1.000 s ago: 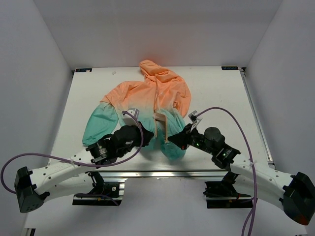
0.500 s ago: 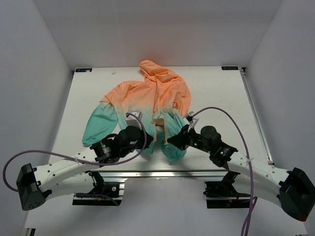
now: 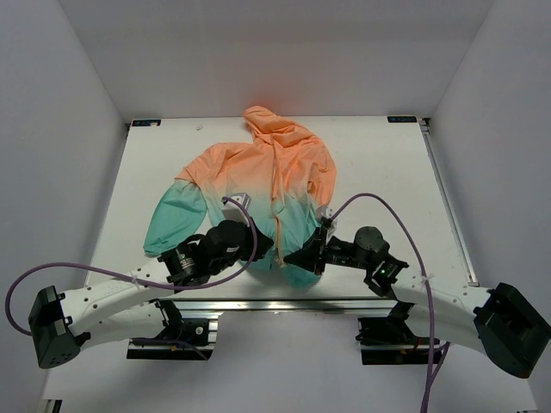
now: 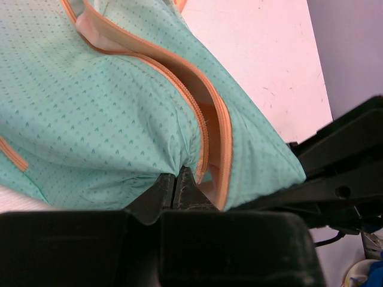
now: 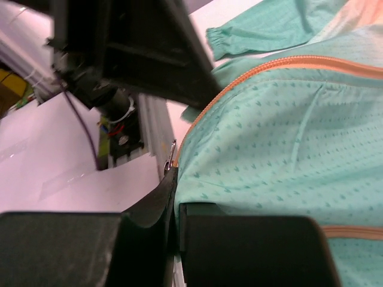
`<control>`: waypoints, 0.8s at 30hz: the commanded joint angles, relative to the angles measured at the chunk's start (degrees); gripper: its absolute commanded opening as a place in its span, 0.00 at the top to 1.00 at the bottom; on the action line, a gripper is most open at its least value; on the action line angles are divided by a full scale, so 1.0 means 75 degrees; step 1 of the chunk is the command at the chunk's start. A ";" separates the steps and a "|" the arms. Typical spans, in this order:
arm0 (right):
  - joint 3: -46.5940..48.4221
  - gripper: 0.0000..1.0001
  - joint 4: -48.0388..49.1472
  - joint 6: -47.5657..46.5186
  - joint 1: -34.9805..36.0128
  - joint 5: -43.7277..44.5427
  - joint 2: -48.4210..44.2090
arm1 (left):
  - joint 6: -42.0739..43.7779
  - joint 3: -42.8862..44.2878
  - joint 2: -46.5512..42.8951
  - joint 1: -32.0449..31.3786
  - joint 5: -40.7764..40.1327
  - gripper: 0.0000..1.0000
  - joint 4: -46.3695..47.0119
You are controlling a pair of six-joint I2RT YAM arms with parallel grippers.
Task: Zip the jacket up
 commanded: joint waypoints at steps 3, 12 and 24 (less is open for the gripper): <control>0.0535 1.00 0.0999 0.0071 0.0006 0.1170 0.0533 | 0.0234 0.0270 0.0014 -0.0032 0.0126 1.00 0.0143; 0.1648 1.00 -0.0417 -0.0244 0.0006 0.2755 0.1658 | 0.0351 0.0176 -0.0291 -0.0032 0.0068 1.00 0.0154; 0.0419 1.00 0.1094 -0.0244 0.0006 0.2791 -0.0074 | 0.0340 0.0223 -0.0560 -0.0032 -0.0002 1.00 -0.0069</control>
